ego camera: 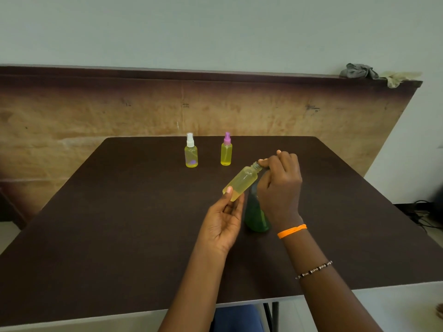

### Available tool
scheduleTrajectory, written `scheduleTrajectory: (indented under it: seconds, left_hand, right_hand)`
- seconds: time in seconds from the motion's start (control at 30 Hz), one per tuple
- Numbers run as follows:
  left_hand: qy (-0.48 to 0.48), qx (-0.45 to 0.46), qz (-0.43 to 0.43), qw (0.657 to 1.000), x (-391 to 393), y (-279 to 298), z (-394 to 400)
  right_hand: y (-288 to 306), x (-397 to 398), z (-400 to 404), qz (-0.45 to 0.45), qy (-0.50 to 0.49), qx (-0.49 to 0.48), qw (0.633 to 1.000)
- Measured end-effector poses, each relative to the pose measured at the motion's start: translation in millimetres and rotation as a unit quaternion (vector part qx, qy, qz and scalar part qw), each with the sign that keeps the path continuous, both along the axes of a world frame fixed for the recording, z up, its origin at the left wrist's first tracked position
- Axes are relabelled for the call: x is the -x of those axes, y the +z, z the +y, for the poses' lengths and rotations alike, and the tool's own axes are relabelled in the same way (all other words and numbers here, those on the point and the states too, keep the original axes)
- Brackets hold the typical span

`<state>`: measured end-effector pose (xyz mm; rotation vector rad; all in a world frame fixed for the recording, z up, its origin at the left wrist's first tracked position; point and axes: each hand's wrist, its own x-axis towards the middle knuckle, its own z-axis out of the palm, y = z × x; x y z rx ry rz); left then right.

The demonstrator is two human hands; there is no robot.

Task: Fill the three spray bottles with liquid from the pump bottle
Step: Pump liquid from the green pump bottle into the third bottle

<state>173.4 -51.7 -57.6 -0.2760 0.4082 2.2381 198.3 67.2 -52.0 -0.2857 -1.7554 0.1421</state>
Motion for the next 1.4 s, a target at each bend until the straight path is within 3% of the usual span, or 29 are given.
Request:
scheduleTrajectory:
  seconds: [0.8,1.07,1.4]
  left_hand:
    - [0.005,0.015,-0.013,1.0,-4,-4,0]
    - [0.002,0.006,-0.011,1.0,-6,2,-1]
    - [0.016,0.005,0.0,1.0,-3,-5,3]
  right_hand:
    - [-12,-1,-4,-0.006,-0.026,-0.011,1.0]
    - [5,-6,-8,-0.043,-0.015,0.018,0.999]
    - [-11,1,-8,0.006,-0.024,0.017,1.0]
